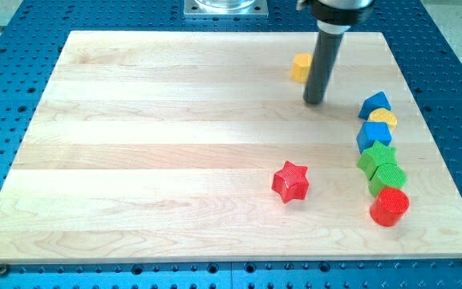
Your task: Push the yellow hexagon closer to the blue triangle
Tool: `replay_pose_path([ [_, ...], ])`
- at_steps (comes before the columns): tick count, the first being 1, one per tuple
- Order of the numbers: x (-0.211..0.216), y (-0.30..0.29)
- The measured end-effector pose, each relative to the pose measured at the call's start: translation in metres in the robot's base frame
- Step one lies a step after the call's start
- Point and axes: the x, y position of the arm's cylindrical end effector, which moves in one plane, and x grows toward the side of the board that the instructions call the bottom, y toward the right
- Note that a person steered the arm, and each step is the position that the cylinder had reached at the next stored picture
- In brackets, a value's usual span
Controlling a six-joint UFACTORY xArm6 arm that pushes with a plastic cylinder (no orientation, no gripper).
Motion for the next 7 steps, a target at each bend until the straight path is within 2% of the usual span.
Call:
replay_pose_path([
  [1,-0.058,-0.016],
  [2,-0.06,-0.064],
  [3,-0.091,-0.038],
  [5,-0.049,0.07],
  [6,-0.079,0.07],
  [7,-0.073,0.092],
])
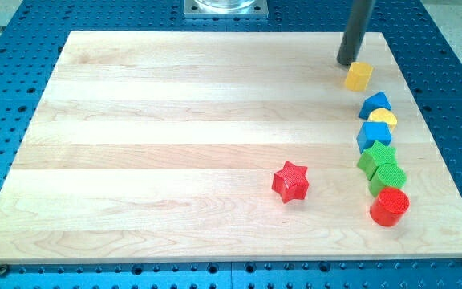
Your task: Push the yellow hexagon closer to the blue triangle
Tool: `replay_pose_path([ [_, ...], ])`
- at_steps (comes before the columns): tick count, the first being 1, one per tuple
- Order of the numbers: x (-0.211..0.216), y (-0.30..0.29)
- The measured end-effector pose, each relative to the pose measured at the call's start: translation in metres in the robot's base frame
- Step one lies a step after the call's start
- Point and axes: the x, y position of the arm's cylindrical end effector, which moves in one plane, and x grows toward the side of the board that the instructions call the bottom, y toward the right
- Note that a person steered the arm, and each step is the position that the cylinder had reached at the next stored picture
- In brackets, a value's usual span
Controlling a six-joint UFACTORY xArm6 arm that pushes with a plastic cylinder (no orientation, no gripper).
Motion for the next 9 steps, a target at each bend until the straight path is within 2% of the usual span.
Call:
replay_pose_path([
  [1,0.033,0.0],
  [2,0.034,0.012],
  [3,0.033,0.041],
  [4,0.045,0.111],
  [6,0.136,0.128],
  [7,0.189,0.102],
  [8,0.125,0.101],
  [9,0.114,0.076],
])
